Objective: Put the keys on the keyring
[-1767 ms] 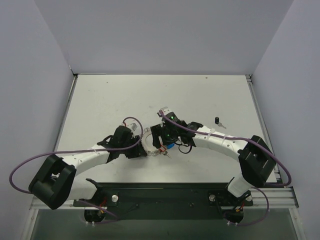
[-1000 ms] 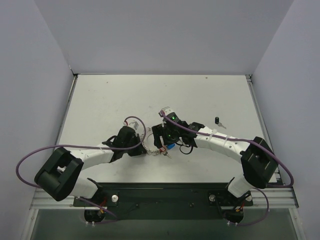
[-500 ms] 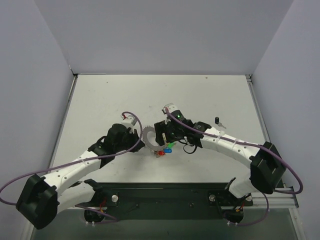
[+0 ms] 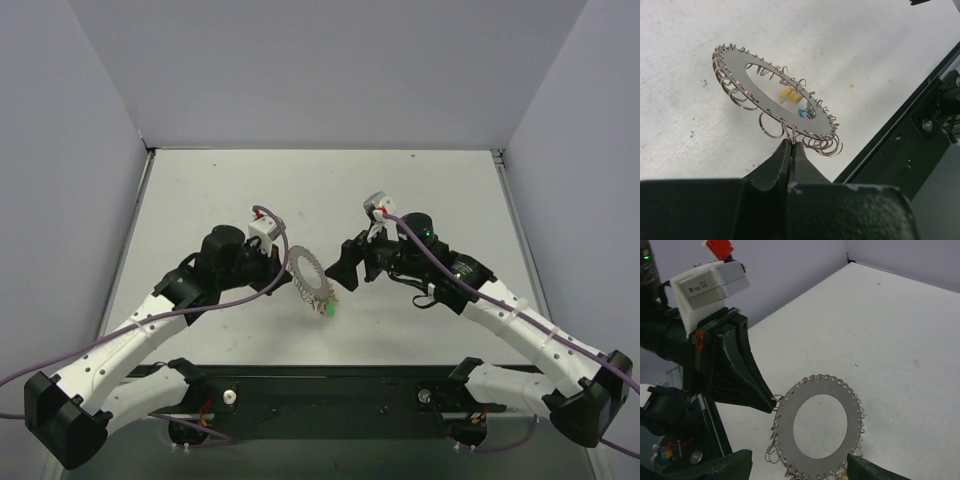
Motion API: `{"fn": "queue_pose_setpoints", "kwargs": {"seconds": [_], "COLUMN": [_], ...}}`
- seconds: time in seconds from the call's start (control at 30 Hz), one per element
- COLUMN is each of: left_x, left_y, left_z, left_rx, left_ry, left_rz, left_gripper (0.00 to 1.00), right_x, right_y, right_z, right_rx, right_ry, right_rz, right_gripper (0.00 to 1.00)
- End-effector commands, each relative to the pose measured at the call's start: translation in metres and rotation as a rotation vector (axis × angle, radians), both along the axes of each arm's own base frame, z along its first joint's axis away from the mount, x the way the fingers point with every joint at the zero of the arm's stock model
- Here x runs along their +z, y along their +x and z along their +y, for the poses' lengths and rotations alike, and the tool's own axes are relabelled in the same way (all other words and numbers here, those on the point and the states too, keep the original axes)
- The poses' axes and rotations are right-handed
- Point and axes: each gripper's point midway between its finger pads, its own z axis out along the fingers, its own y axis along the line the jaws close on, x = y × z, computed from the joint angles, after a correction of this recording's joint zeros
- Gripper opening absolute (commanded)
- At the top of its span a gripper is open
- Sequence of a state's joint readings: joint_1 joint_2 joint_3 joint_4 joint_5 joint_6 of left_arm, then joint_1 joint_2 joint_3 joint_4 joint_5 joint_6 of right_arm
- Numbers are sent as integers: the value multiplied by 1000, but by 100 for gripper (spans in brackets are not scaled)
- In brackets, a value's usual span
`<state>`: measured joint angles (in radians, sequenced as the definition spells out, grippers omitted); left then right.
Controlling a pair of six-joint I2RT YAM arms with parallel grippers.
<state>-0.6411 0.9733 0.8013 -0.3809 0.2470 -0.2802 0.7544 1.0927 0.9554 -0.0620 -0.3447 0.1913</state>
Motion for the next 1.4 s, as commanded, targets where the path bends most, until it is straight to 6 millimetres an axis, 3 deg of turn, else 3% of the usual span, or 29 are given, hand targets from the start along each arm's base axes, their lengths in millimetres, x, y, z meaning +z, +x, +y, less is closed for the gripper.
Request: {"fn": "queue_pose_setpoints", "kwargs": {"seconds": [0.0,0.2,0.37,0.67,0.87,1.1,1.27,1.37], "left_x": [43,70,87,106,110,114,122,126], "left_y": [-12,-31,-51,-85,-94,-96,-111,-120], "left_z": [-14,-22,-27,-30,-31,-31,-32,-31], "left_rx": [-188,-335,-457,-667,-728,-747,-825,-872], "left_ry": [-20,-75,-135,-212,-232,-241,-285,-312], "left_rz": [-113,-201,-251,-359,-379,-398,-408,-393], "left_gripper": [0,0,0,0,0,0,0,0], "right_x": [31,62,78,81,84,71,56,57], "right_y": [-31,-67,-79,-78,-79,-73,-61,-64], "right_z": [9,22,29,34,35,33,26,26], "right_rx": [238,452,528,555,563,535,512,552], "right_ry": [116,247,319,322,334,305,282,282], "right_rz": [-66,-81,-88,-89,-91,-77,-61,-58], "right_gripper": [75,75,74,74,72,71,74,76]}}
